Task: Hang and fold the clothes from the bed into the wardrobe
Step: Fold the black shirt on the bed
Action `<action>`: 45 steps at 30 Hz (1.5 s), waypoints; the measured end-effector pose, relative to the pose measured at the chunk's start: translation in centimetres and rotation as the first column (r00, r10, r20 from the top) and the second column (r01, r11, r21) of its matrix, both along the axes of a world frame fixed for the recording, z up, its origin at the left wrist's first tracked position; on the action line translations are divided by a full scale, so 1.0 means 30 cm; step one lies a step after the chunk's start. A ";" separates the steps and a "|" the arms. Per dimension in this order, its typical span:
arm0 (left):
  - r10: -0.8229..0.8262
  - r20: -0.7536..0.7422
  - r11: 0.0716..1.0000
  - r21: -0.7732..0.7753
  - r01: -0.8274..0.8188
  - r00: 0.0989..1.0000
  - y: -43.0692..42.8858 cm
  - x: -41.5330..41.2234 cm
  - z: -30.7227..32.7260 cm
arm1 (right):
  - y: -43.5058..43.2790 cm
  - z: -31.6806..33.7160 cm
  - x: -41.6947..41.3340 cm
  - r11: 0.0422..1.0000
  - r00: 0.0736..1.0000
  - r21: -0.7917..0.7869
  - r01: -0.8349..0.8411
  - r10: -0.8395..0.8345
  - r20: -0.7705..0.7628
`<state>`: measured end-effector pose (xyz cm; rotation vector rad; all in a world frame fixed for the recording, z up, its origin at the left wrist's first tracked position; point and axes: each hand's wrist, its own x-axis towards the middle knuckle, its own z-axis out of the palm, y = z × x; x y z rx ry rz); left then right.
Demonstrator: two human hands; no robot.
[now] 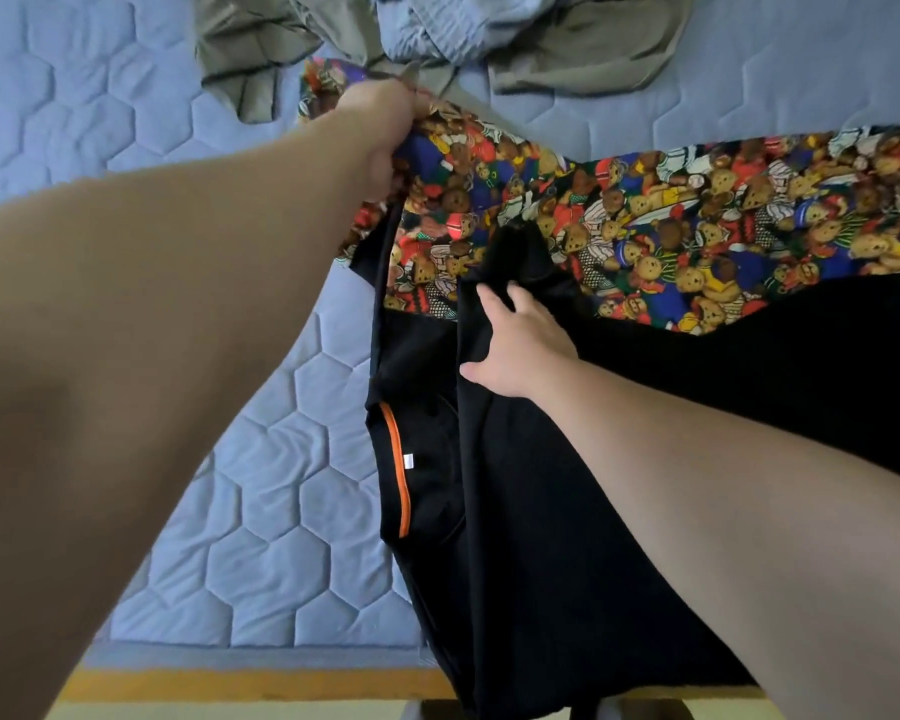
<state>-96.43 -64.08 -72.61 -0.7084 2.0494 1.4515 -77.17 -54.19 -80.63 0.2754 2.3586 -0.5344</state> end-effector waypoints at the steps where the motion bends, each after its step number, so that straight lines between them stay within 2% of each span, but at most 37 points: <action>1: 0.014 -0.051 1.000 0.018 -0.013 0.999 0.012 0.000 0.006 | 0.006 0.001 -0.006 1.000 1.000 -0.017 0.015 -0.015 0.016; 3: 0.002 -0.123 0.993 0.115 0.012 0.992 0.031 0.010 0.037 | 0.023 0.007 -0.016 0.999 0.999 -0.046 0.028 -0.026 0.047; 5: -0.010 -0.134 0.959 0.280 0.047 0.991 0.045 0.024 0.075 | 0.046 0.014 -0.025 0.997 0.998 -0.072 0.025 -0.021 0.064; 7: -0.012 -0.125 0.879 0.472 0.070 0.992 0.054 0.034 0.129 | 0.062 0.020 -0.030 0.994 0.997 -0.105 0.038 -0.030 0.076; 9: -0.030 -0.112 0.809 0.581 0.090 0.993 0.057 0.040 0.169 | 0.074 0.018 -0.033 0.985 0.995 -0.155 0.078 -0.066 0.078; 13: -0.068 -0.070 0.762 0.640 0.097 0.995 0.061 0.084 0.186 | 0.107 0.011 -0.024 0.946 0.985 -0.277 0.169 -0.152 0.079; 16: -0.089 -0.034 0.750 0.656 0.089 0.995 0.051 0.115 0.157 | 0.132 0.017 -0.014 0.871 0.946 -0.370 0.323 -0.310 0.097; 19: -0.117 -0.031 0.773 0.624 0.111 0.993 0.035 0.157 0.145 | 0.147 0.035 -0.022 0.720 0.874 -0.526 0.452 -0.477 0.097; 22: -0.170 -0.094 0.826 0.529 0.194 0.981 0.018 0.208 0.140 | 0.184 0.057 -0.027 0.550 0.757 -0.620 0.560 -0.644 0.112; 24: -0.230 -0.134 0.811 0.522 0.266 0.964 0.008 0.237 0.161 | 0.213 0.073 -0.024 0.358 0.631 -0.657 0.663 -0.740 0.234; 26: -0.343 -0.171 0.787 0.484 0.382 0.924 -0.004 0.276 0.186 | 0.235 0.107 -0.011 0.153 0.508 -0.647 0.747 -0.759 0.408; 28: -0.473 -0.169 0.803 0.321 0.502 0.865 -0.008 0.334 0.206 | 0.270 0.137 0.016 0.004 0.420 -0.622 0.783 -0.741 0.524; 29: -0.565 -0.153 0.781 0.216 0.585 0.811 -0.011 0.372 0.202 | 0.293 0.143 0.035 -0.063 0.381 -0.614 0.787 -0.732 0.565; 30: -0.671 -0.147 0.721 0.098 0.686 0.727 -0.016 0.411 0.190 | 0.319 0.141 0.058 -0.129 0.333 -0.600 0.790 -0.730 0.597; 31: -0.784 -0.108 0.617 -0.033 0.786 0.611 -0.023 0.452 0.169 | 0.342 0.146 0.087 -0.179 0.285 -0.578 0.796 -0.732 0.619; 32: -0.879 -0.035 0.476 -0.156 0.866 0.476 -0.027 0.495 0.151 | 0.364 0.144 0.118 -0.205 0.239 -0.550 0.810 -0.740 0.628; 34: -0.959 0.150 0.184 -0.305 0.934 0.239 -0.033 0.580 0.105 | 0.397 0.132 0.186 -0.146 0.215 -0.492 0.859 -0.768 0.603; 35: -0.959 0.214 0.114 -0.309 0.944 0.186 -0.035 0.615 0.077 | 0.405 0.127 0.221 -0.084 0.230 -0.462 0.883 -0.780 0.582; 36: -0.949 0.239 0.130 -0.293 0.947 0.204 -0.034 0.651 0.051 | 0.408 0.127 0.252 -0.026 0.254 -0.437 0.899 -0.782 0.569; 37: -0.926 0.239 0.224 -0.274 0.935 0.291 -0.030 0.689 0.033 | 0.404 0.130 0.279 0.012 0.275 -0.421 0.907 -0.773 0.571; 39: -0.813 0.125 0.510 -0.319 0.799 0.568 -0.016 0.757 -0.016 | 0.390 0.136 0.317 0.029 0.294 -0.420 0.907 -0.758 0.582; 40: -0.721 0.037 0.628 -0.387 0.675 0.692 -0.009 0.792 -0.042 | 0.382 0.144 0.329 0.015 0.297 -0.439 0.899 -0.756 0.584; 41: -0.622 -0.061 0.707 -0.472 0.526 0.781 -0.003 0.831 -0.059 | 0.374 0.153 0.335 -0.026 0.288 -0.470 0.882 -0.760 0.582; 43: -0.386 -0.244 0.800 -0.568 0.192 0.889 0.006 0.914 -0.086 | 0.360 0.167 0.337 -0.120 0.249 -0.541 0.833 -0.791 0.559; 44: -0.249 -0.274 0.835 -0.546 0.063 0.929 0.014 0.947 -0.094 | 0.355 0.173 0.339 -0.092 0.250 -0.572 0.815 -0.834 0.491; 45: -0.106 -0.239 0.870 -0.493 -0.027 0.965 0.027 0.973 -0.092 | 0.353 0.184 0.343 0.040 0.297 -0.584 0.811 -0.888 0.351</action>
